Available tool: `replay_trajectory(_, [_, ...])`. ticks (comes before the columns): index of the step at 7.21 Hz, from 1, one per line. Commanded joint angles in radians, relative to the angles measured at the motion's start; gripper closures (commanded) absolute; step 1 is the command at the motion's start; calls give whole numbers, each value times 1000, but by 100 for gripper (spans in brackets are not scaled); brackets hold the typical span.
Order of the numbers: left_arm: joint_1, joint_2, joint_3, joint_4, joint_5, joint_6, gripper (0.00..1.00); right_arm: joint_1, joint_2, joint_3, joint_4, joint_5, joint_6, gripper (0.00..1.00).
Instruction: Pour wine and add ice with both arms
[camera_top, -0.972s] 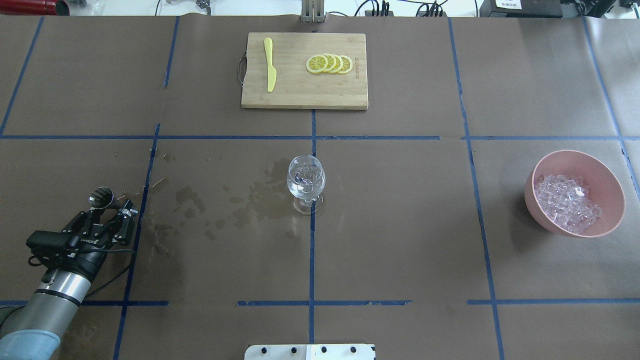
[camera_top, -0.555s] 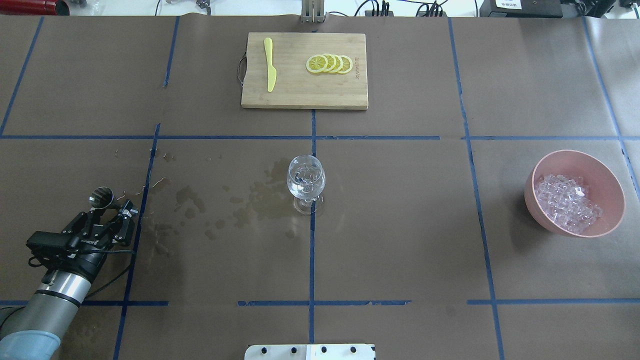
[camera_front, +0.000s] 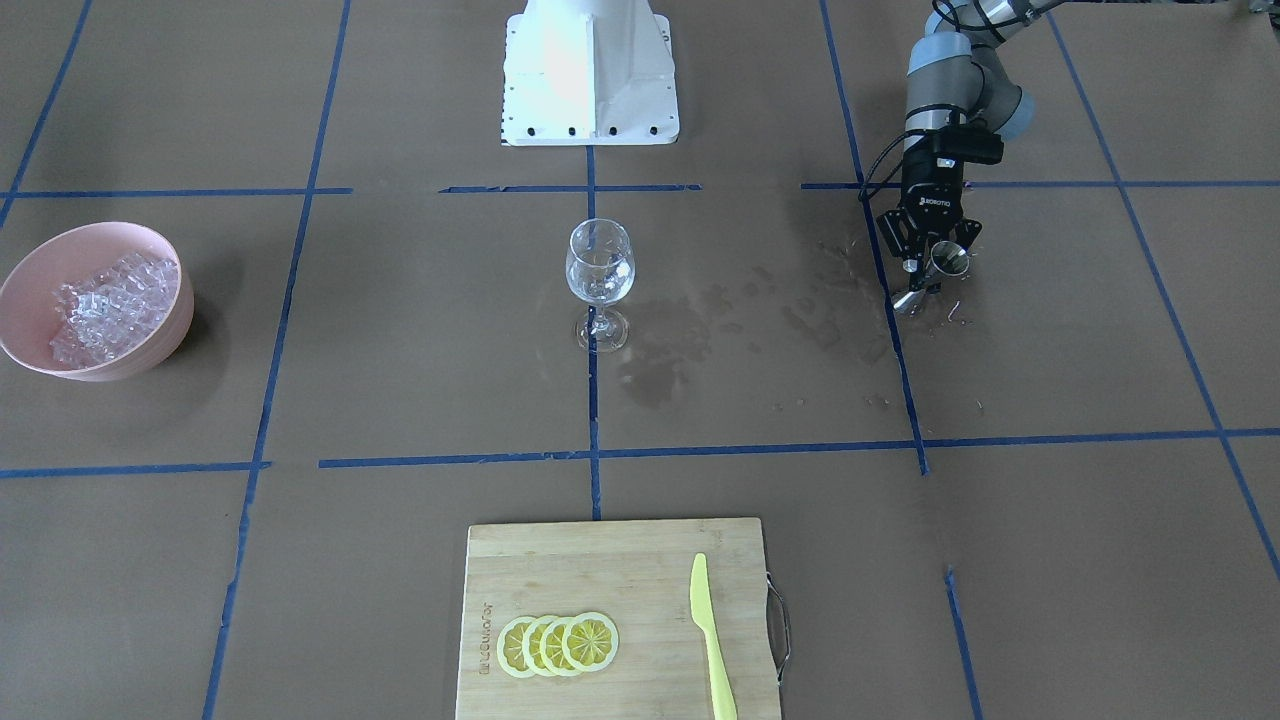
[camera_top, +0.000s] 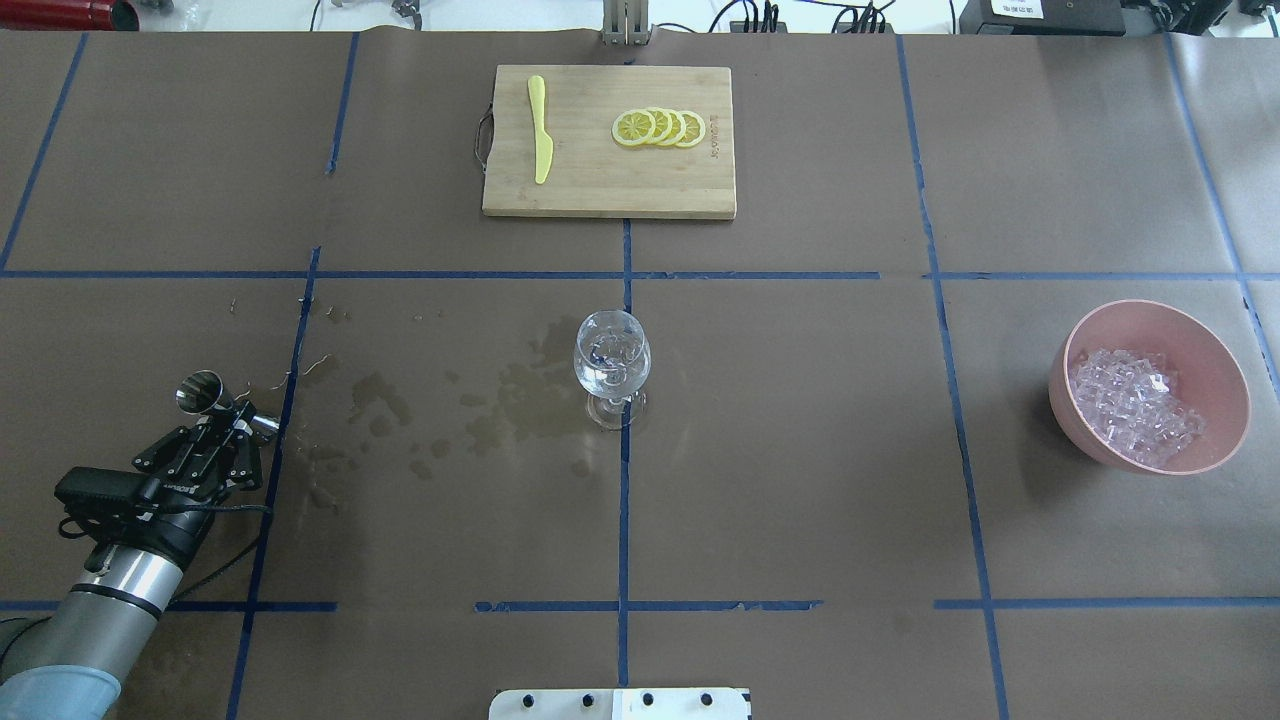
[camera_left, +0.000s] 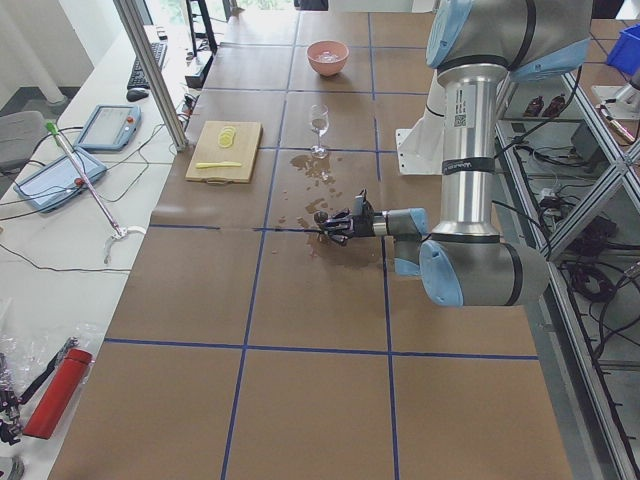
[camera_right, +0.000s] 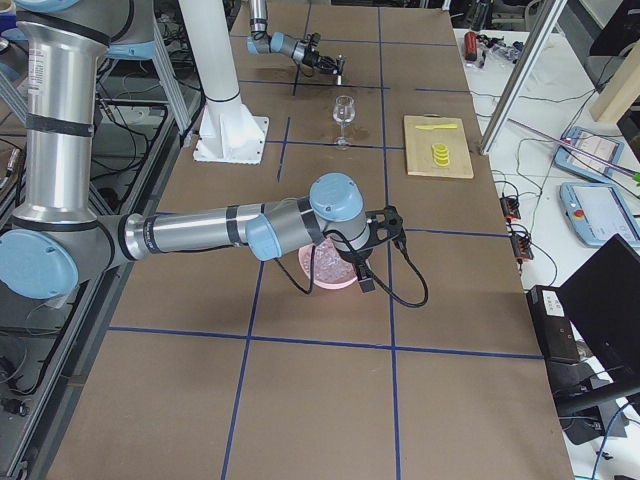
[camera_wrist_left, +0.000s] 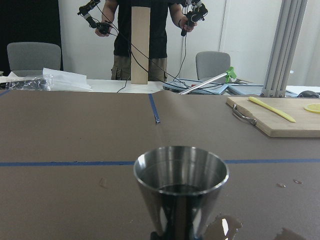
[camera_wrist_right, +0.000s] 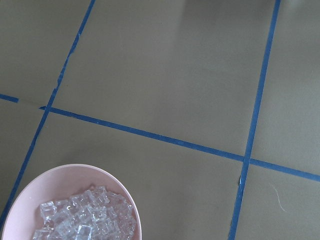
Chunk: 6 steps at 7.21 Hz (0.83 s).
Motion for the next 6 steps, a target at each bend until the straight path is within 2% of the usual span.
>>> replay_trajectory(1, [-1,2,-13,-26,18,9,100,0,1,0,0,0,0,0])
replay_trajectory(2, [-1,7,-17,-81,23,30,100,0,1,0,0,0,0,0])
replay_trajectory(3, [-1,14,-16,-122,31,143,100,0,1,0,0,0,0,0])
replay_trajectory(4, [-1,8,-20,-199,31,329,100,0,1,0,0,0,0,0])
replay_trajectory(6, [0,-1,-69,-454,23,725,100,0,1,0,0,0,0,0])
